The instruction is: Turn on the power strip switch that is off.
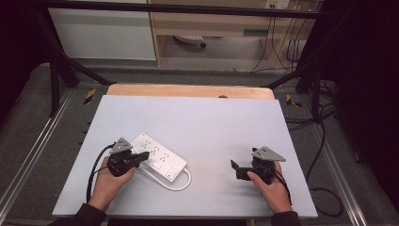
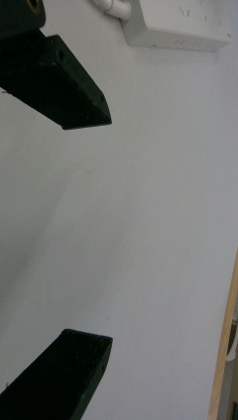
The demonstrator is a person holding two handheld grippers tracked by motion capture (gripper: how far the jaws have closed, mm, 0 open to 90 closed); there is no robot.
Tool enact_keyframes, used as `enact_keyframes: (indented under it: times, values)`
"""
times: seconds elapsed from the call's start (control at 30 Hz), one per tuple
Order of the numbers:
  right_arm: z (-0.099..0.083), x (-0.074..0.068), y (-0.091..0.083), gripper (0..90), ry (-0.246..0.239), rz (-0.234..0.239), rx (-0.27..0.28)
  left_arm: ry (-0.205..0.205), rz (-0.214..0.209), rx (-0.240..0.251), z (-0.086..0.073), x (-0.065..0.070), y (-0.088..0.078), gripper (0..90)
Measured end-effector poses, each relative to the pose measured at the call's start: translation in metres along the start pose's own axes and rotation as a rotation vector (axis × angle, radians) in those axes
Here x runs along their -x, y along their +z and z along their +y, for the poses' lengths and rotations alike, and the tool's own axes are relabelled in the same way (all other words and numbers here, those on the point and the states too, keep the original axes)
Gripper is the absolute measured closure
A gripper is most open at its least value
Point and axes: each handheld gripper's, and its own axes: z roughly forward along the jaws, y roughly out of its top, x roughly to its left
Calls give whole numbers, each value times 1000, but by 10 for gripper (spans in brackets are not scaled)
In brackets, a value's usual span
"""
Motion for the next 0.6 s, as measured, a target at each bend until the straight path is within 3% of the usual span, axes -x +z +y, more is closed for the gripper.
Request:
enact_keyframes:
  times: [0.3, 0.6]
  values:
    - [0, 0, -1, 26, 2, 2, 5, -19, 7, -15, -1, -5, -1, 900]
    - [0, 0, 0, 26, -1, 3, 3, 19, 0, -49, -2, 1, 6, 900]
